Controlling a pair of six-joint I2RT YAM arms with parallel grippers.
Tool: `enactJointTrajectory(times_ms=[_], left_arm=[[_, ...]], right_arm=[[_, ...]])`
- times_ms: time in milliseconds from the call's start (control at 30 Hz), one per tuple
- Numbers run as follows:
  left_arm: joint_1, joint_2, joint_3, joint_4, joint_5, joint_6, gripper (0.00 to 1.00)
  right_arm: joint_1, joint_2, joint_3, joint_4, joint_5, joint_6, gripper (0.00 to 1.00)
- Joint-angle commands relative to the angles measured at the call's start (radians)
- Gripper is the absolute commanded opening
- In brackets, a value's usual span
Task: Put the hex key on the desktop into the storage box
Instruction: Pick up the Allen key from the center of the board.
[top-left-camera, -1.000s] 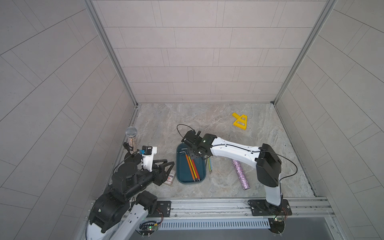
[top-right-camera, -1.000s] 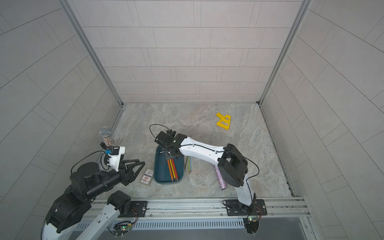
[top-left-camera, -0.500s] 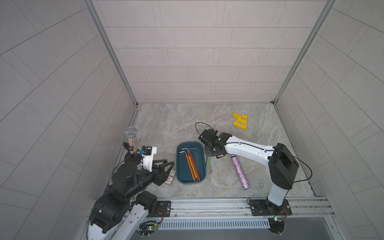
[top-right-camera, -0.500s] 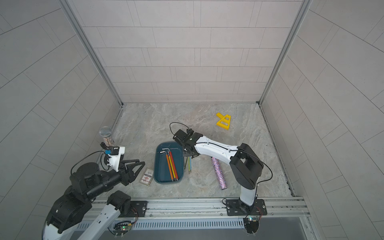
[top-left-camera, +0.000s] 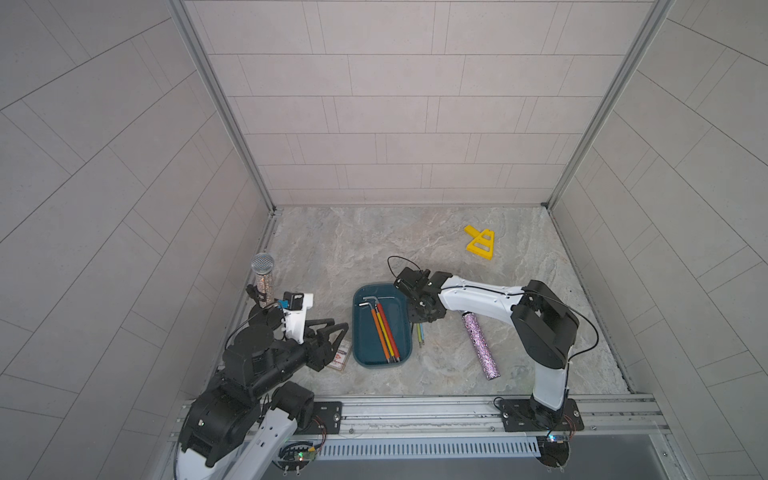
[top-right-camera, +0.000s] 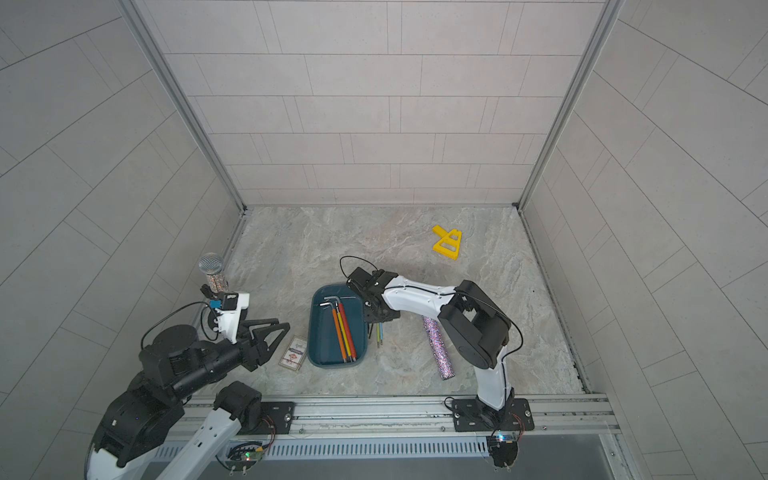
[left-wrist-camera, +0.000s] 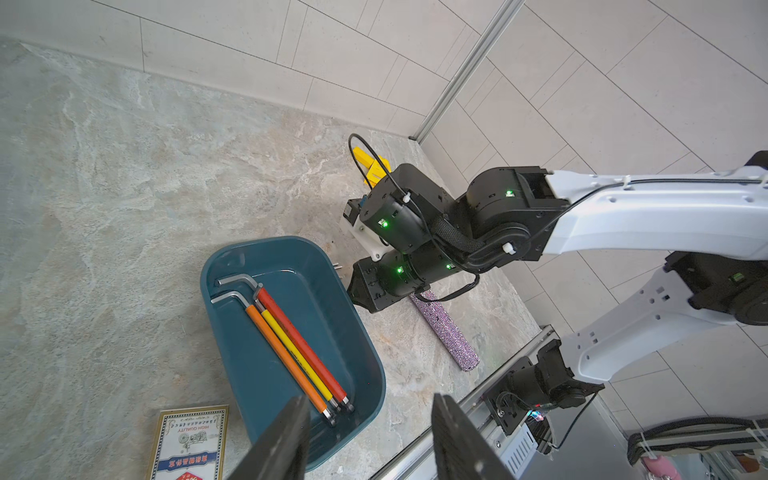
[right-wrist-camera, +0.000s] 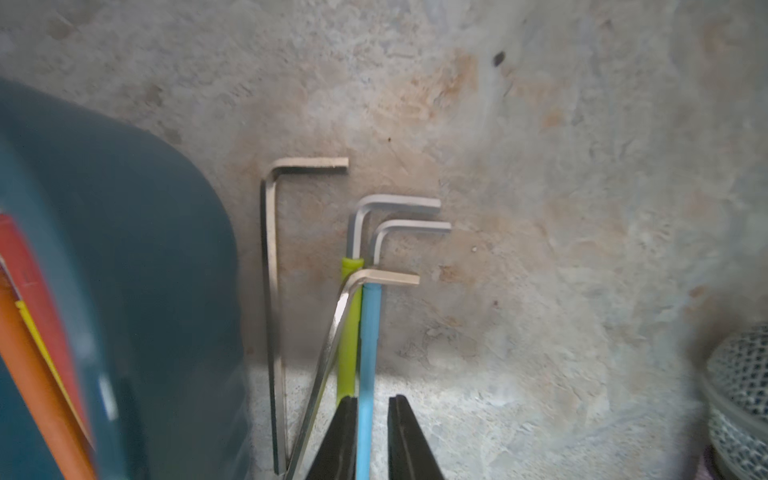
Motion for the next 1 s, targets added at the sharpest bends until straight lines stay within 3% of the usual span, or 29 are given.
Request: enactJointTrajectory(times_ms=[0,800,967], left_arm=[[0.008,-0.004,-0.007,0.031,0.008,0.008,0.54],[0.016,-0.008,-0.008,0.033,0.017,0.009,0.54],[0.019,-0.008,-0.008,0.034,0.019,0.010,0.54]], right_arm=[[-0.002,0.014,-0.014,0.002,-0.004,0.018,0.19],[-0.029,0.075,-0.026,-0.006,0.015,0.048,0.18],[-0.033,0.067,-0.037,-0.005,0.027,0.054,0.07]])
